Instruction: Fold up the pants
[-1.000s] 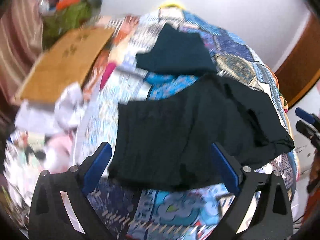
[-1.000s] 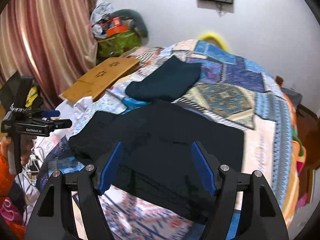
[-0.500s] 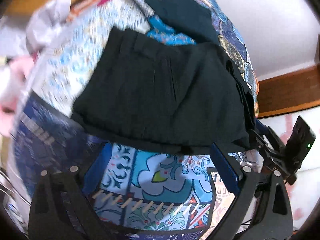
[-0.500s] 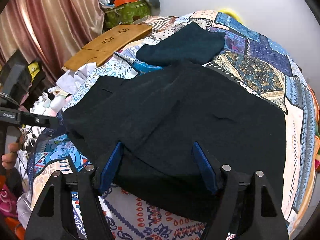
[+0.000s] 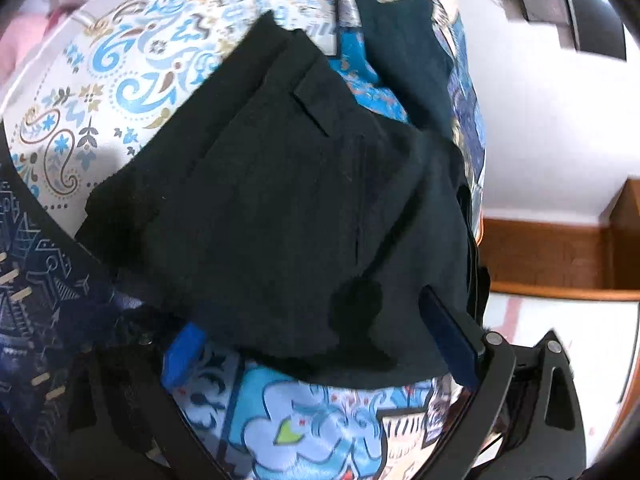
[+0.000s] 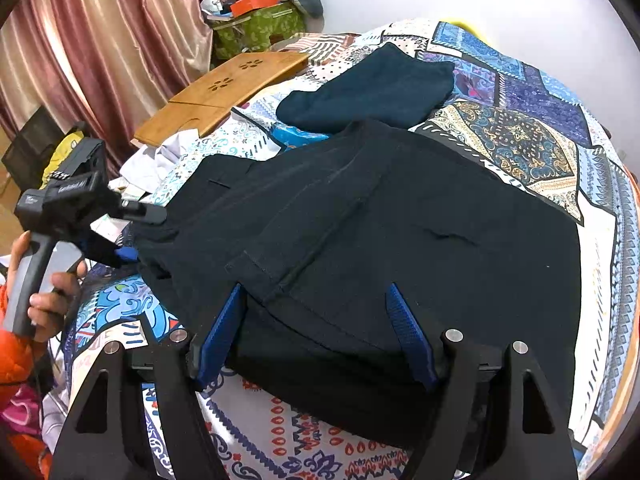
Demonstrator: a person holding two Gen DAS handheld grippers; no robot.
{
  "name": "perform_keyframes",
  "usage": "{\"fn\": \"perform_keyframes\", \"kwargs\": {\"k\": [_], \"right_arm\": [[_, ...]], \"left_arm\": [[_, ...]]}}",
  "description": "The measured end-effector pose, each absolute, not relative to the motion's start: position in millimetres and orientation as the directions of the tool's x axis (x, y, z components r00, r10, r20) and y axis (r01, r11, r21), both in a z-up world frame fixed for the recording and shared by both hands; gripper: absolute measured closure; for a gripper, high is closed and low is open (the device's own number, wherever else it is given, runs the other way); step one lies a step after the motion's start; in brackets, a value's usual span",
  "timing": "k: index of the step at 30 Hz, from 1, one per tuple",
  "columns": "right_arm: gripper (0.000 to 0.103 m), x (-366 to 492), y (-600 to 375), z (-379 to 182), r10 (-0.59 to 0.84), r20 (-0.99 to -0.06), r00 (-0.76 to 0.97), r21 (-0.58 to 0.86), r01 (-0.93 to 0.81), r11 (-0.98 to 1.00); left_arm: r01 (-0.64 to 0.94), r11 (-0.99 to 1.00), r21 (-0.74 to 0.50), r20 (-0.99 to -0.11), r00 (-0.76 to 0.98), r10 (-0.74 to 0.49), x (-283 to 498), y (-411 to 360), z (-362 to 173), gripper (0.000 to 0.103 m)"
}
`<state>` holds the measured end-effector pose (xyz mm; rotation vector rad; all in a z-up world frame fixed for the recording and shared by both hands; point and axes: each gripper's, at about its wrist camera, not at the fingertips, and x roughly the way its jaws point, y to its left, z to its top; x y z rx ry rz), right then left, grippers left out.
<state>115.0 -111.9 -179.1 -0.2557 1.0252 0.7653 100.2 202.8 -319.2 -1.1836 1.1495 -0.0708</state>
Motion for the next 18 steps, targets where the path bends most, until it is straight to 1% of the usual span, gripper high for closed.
{"fn": "perform_keyframes", "kwargs": {"k": [3,4,5,6,7,9,10,11,12,14,16,18], "right_arm": [[0.031,115,-112,-179,0.455,-0.843,0.286,0.153,-0.683,0.714],[0.031,115,-112,-179,0.456,-0.843,0.286,0.154,-0.683,0.714],[0.031,115,-112,-180,0.457,-0.842,0.286,0.156,-0.683,0.713],[0.031,115,-113,-179,0.460,-0.841,0.285,0.158,-0.683,0.713],[0.031,115,-113,-180,0.461,-0.840,0.285,0.160,-0.683,0.713],[0.031,115,-113,-179,0.464,-0.838,0.287,0.162,-0.682,0.714],[0.031,115,-113,-180,0.466,-0.837,0.287,0.164,-0.681,0.714],[0.031,115,-113,-179,0.468,-0.836,0.287,0.167,-0.679,0.715],[0.031,115,-114,-179,0.472,-0.834,0.287,0.173,-0.676,0.716],[0.032,116,-116,-178,0.478,-0.829,0.290,0.183,-0.666,0.723],[0.033,116,-120,-176,0.487,-0.821,0.297,0.200,-0.649,0.734],[0.033,117,-128,-172,0.498,-0.810,0.308,0.220,-0.628,0.746]], "left_arm": [[-0.529,0.419,-0.738,-0.667,0.478,-0.571,106,208,-328,0.004],[-0.535,0.431,-0.727,-0.680,0.474,-0.559,109,208,-328,0.006],[-0.538,0.454,-0.710,-0.700,0.470,-0.537,112,207,-326,0.011],[-0.550,0.497,-0.671,-0.740,0.461,-0.489,115,205,-323,0.024],[-0.560,0.531,-0.636,-0.771,0.448,-0.452,115,201,-322,0.039],[-0.551,0.571,-0.608,-0.793,0.438,-0.423,119,195,-320,0.049],[-0.543,0.585,-0.603,-0.797,0.444,-0.410,119,195,-320,0.057],[-0.530,0.607,-0.592,-0.803,0.453,-0.387,119,194,-315,0.064],[-0.527,0.652,-0.545,-0.828,0.457,-0.324,119,191,-306,0.074],[-0.496,0.719,-0.487,-0.847,0.471,-0.249,120,183,-292,0.077],[-0.455,0.795,-0.401,-0.864,0.476,-0.163,125,172,-275,0.082],[-0.397,0.868,-0.297,-0.862,0.502,-0.065,130,158,-250,0.084]]}}
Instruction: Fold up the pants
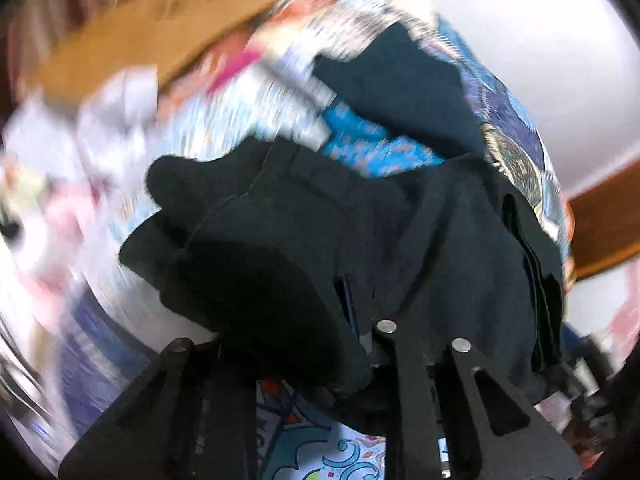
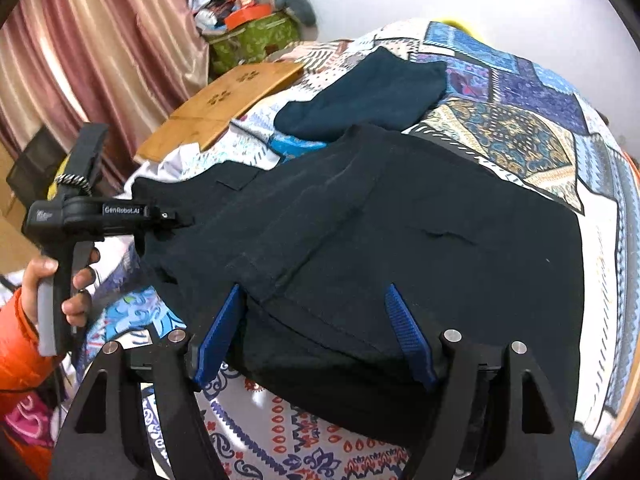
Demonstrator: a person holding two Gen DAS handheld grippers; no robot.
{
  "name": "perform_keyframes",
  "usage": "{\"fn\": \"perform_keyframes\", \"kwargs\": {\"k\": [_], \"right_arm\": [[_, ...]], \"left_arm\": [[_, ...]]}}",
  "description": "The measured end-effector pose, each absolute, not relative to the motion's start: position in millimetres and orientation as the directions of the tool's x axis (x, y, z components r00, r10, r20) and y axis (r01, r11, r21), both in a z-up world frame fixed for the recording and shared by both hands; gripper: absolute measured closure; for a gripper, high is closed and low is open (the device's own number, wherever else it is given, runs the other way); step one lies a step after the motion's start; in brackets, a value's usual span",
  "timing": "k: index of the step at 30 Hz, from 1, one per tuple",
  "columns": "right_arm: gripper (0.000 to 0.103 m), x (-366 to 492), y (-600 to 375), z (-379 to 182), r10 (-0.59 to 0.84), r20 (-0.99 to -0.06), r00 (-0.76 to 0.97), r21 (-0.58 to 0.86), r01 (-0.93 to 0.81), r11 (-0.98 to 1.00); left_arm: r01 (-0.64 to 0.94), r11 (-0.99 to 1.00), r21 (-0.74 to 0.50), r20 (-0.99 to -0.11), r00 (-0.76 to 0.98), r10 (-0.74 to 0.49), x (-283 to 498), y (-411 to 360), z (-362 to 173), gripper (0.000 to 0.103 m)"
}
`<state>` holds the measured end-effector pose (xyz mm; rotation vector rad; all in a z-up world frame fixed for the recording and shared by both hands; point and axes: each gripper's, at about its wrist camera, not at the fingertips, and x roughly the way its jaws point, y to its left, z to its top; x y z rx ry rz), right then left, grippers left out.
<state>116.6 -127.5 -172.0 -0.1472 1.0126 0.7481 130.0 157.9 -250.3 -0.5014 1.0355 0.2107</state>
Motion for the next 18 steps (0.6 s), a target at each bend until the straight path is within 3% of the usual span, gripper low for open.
{"fn": "perform_keyframes", "kwargs": {"k": [8,13,18], "right_arm": [[0.033,120,-192,-150,0.513,-0.756,0.407,0.280,-0.507,0.815],[0.033,126,-241,-157,0.422,-0.778,0.465,0.241,-0.398,0.885],[0.033,130,-264,-184,0.382,-0.821,0.425,0.259,-0.320,0.911]], "left_arm": [[-0.218,0.965,-0.148,-0.717,0.695,0.047,161,112,-144,0.085],[-0.089,0.990,-0.112,-0.624,0.781,0.000,176,66,-92,0.085],[0.081,0.989,-0.126,-0.586,0.798,-0.140,191,6,-66,0.086]]}}
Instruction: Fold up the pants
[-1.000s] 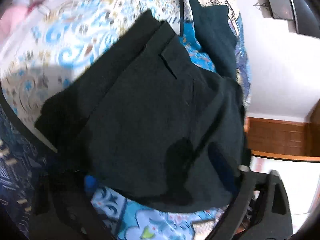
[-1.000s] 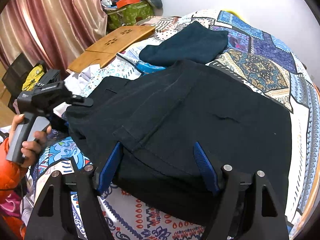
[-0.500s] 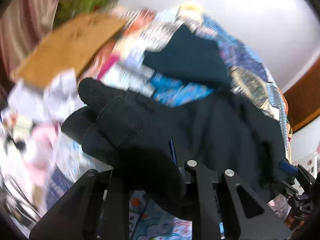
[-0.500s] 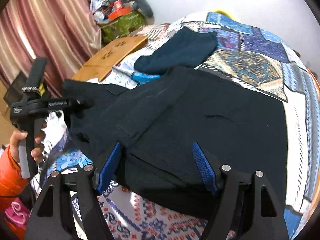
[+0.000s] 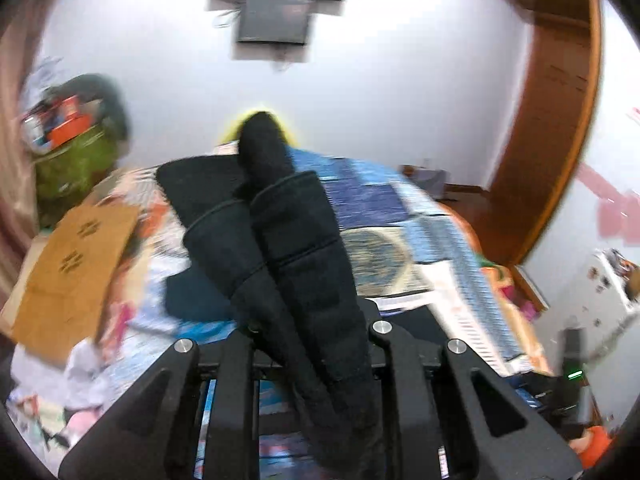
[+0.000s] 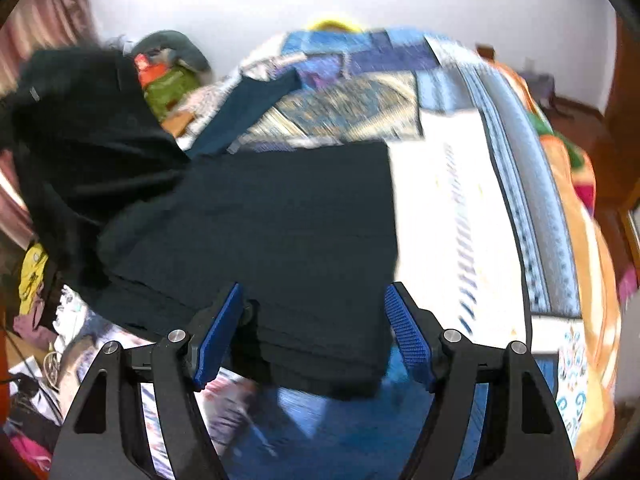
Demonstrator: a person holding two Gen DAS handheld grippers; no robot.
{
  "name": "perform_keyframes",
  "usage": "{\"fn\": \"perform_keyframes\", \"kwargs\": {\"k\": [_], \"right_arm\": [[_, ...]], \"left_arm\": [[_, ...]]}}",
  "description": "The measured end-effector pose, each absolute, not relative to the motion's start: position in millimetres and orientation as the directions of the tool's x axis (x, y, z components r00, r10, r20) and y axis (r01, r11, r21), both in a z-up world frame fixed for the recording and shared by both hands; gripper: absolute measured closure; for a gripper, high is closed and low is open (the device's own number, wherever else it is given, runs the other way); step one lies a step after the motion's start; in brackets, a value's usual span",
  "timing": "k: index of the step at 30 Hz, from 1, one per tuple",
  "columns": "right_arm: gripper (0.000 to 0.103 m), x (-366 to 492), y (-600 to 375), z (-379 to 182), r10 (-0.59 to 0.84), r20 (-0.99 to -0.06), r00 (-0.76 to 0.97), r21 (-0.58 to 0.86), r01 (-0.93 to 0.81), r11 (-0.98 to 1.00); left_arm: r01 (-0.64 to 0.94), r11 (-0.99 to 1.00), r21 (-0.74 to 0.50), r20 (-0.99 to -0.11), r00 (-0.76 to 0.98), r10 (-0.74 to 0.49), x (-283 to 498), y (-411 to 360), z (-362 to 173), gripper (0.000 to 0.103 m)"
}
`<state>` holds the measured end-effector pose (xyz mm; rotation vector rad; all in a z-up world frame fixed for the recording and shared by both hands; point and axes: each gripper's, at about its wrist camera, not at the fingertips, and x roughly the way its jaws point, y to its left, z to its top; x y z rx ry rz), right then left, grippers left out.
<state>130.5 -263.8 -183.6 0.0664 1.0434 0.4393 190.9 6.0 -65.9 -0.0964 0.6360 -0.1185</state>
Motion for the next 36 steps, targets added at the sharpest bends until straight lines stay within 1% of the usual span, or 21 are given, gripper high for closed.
{"fn": "perform_keyframes", "kwargs": {"k": [2,5,9,12,15,20,21,22,23,24,25,27,29,31,33,36], "right_arm": [[0.033,130,-270,-186,0.410,-0.808,0.423,0.297,-0.307,0.904],[0.033,126,-277,-181,0.427,-0.794,0.432,0.321,-0.297,0.899],[0.033,115,-287,-176,0.411,-0.794,0.447,0.306,-0.291,0.907],[0.033,107,-296,-176,0.400,-0.801,0.445,0.302,-0.277,0.912],[0.033,102,-308,-177,0.395,-0.805,0.443,0.305,-0.262,0.916],[0.033,98,-313,-177,0.390,-0.805,0.447,0.306,-0.249,0.919],[0.033,98,-313,-177,0.391,-0.805,0.447,0.307,-0.250,0.918],[0.033,97,-312,-176,0.392,-0.804,0.447,0.307,-0.252,0.918],[0.033,96,-311,-176,0.393,-0.804,0.446,0.306,-0.256,0.917],[0.033,95,-309,-175,0.394,-0.804,0.445,0.304,-0.261,0.916],[0.033,95,-308,-173,0.396,-0.803,0.446,0.303,-0.267,0.915],[0.033,94,-305,-171,0.401,-0.799,0.448,0.302,-0.277,0.912],[0.033,94,-302,-169,0.406,-0.797,0.447,0.304,-0.283,0.910],[0.033,94,-297,-167,0.410,-0.796,0.445,0.304,-0.292,0.907],[0.033,95,-292,-164,0.415,-0.792,0.448,0.300,-0.306,0.903],[0.033,99,-282,-163,0.425,-0.790,0.443,0.303,-0.322,0.897]], "left_arm": [[0.149,0.980,-0.133,-0.590,0.782,-0.200,194,-18,-65,0.087],[0.250,0.952,-0.174,-0.627,0.718,-0.303,206,-55,-77,0.089],[0.335,0.912,-0.236,-0.729,0.560,-0.394,227,-104,-126,0.089],[0.383,0.892,-0.241,-0.790,0.456,-0.409,225,-131,-163,0.089],[0.415,0.891,-0.183,-0.841,0.403,-0.360,214,-146,-186,0.087],[0.445,0.886,-0.132,-0.881,0.356,-0.310,211,-161,-195,0.080],[0.453,0.882,-0.125,-0.882,0.356,-0.308,210,-160,-193,0.074],[0.461,0.878,-0.131,-0.884,0.346,-0.313,211,-159,-192,0.056],[0.462,0.874,-0.150,-0.884,0.333,-0.328,213,-157,-189,0.043],[0.449,0.877,-0.171,-0.878,0.335,-0.343,211,-151,-183,0.021],[0.440,0.880,-0.177,-0.868,0.351,-0.350,211,-149,-179,0.015],[0.437,0.885,-0.163,-0.837,0.414,-0.358,205,-138,-162,0.014],[0.434,0.893,-0.124,-0.816,0.467,-0.341,206,-127,-147,0.013],[0.405,0.910,-0.087,-0.800,0.516,-0.306,213,-114,-139,0.009],[0.356,0.934,-0.034,-0.787,0.566,-0.245,230,-94,-136,0.006],[0.288,0.955,0.066,-0.799,0.589,-0.123,266,-68,-149,0.006]]}}
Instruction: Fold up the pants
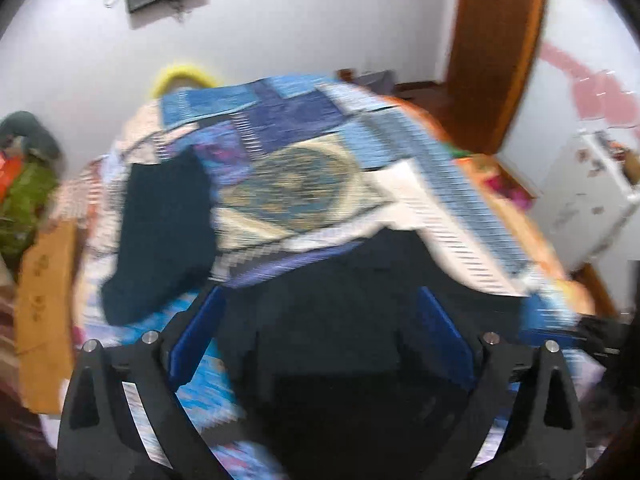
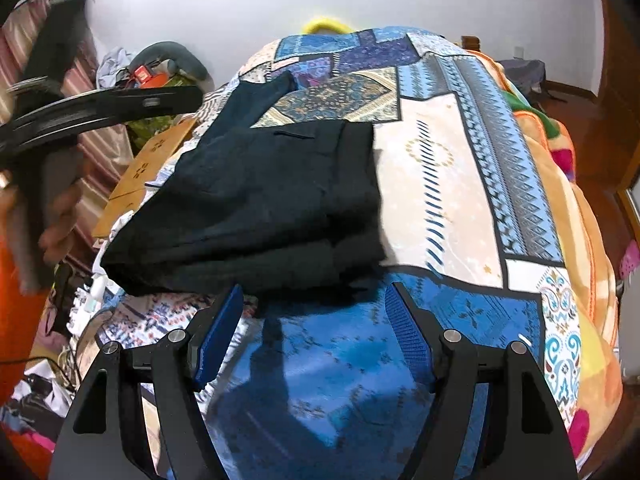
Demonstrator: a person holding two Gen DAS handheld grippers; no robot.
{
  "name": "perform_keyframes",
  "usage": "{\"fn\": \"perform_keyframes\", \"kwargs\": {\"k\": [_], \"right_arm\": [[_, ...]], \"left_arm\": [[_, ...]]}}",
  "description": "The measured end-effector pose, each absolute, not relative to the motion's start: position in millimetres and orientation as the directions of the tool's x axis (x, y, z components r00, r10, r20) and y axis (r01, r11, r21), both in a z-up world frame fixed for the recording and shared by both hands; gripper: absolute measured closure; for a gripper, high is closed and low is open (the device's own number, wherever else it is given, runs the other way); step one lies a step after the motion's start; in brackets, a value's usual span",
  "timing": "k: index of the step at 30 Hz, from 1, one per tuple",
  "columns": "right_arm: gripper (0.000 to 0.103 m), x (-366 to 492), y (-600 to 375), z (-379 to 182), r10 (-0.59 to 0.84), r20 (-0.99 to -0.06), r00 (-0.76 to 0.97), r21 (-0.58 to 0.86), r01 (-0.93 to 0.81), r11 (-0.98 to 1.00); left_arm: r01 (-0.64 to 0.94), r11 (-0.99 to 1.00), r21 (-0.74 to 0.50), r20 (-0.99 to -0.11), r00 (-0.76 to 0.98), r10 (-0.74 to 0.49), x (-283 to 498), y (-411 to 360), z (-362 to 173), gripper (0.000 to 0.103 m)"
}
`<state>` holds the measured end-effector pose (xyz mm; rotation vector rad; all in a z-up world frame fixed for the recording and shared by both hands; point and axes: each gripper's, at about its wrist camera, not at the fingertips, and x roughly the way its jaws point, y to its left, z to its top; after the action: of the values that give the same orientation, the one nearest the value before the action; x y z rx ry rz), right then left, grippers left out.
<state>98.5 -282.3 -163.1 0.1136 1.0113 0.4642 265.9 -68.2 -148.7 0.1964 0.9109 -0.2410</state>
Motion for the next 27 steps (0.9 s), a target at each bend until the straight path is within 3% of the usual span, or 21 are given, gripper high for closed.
{"fn": "perform_keyframes", "kwargs": {"k": [7,10,22,27], "right_arm": [[0.033,114,-272,-173,0.438,-0.799,0.413,0.317,-0.330,0.889],[0.033,123,-275,-175,0.428,-0.800,0.420,0.304,-0.332,0.893],[0.033,154,-293,-168,0.292,-0.817,0.498,0.171,-0.274,0.946],[0.033,139,-304,-147,0.298,-0.785,0.543,0.177,-0.264,0.948]], "left_arm": [[0.233,0.958,0.169,-0.879,0.475,0.040,331,-27,-222,0.005],[0.240,0.959,0.151,-0.900,0.435,0.033,334,-12,-248,0.001],[0.165,0.985,0.054,-0.892,0.451,-0.027,250,27,-242,0.001],[0.133,0.991,-0.011,-0.895,0.440,-0.069,209,21,-235,0.001]]}}
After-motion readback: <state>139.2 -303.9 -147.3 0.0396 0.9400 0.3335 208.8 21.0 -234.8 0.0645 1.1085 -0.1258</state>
